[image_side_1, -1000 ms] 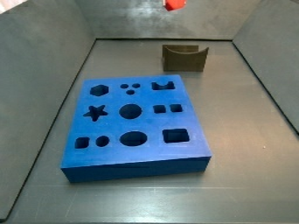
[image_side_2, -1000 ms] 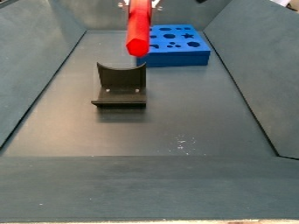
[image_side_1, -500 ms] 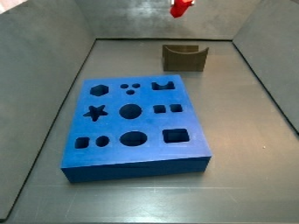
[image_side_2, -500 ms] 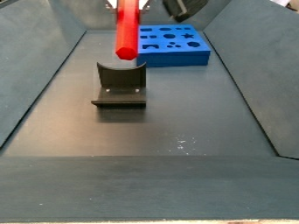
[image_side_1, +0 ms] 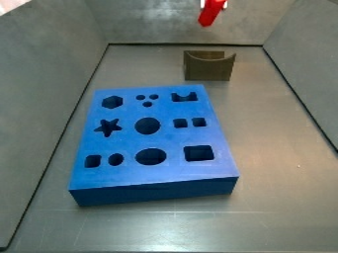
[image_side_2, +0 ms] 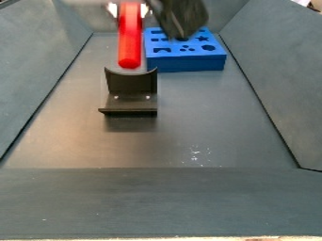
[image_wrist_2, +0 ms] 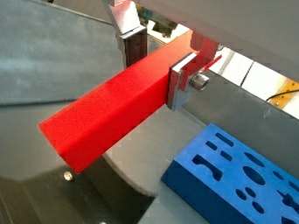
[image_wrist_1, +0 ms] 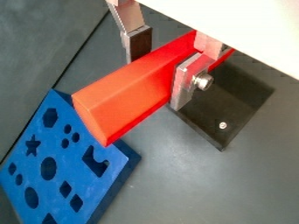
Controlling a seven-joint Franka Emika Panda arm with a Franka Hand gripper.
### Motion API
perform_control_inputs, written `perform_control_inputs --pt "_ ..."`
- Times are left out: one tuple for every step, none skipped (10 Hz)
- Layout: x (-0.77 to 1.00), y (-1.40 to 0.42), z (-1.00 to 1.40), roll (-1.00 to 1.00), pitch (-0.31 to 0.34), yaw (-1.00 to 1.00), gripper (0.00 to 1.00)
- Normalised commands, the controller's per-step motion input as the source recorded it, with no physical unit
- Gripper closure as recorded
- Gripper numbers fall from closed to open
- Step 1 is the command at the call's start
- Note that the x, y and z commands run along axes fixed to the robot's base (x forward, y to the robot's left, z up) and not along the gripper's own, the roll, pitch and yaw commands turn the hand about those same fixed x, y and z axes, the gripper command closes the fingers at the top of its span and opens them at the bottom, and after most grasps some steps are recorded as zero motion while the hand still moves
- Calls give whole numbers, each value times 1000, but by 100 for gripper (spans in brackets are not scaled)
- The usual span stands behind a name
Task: Pick up the hexagon object. Move up. Place the hexagon object on the fixture. Regrasp the hexagon object. Move to above the board. Insert the hexagon object.
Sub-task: Place the hexagon object on the fixture.
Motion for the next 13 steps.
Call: perform_control_inputs --pt "146 142 -1000 -1000 240 -120 100" --pt "169 138 -1000 -836 239 -165 100" --pt "183 140 -1000 -677 204 -194 100" --pt "196 143 -1000 -519 161 -214 100" --pt "204 145 -1000 -359 124 -225 100" --pt "214 137 -1000 -232 69 -220 100" --pt "184 126 -870 -192 36 -208 100" --pt "151 101 -668 -181 9 -189 100" --pt "123 120 -538 -144 -16 -165 100" --pt "92 141 -505 -125 -42 -140 100" --pt "89 139 -505 -124 -43 -118 100" --pt "88 138 -506 -124 -42 -95 100" --pt "85 134 -509 -125 -40 -75 100"
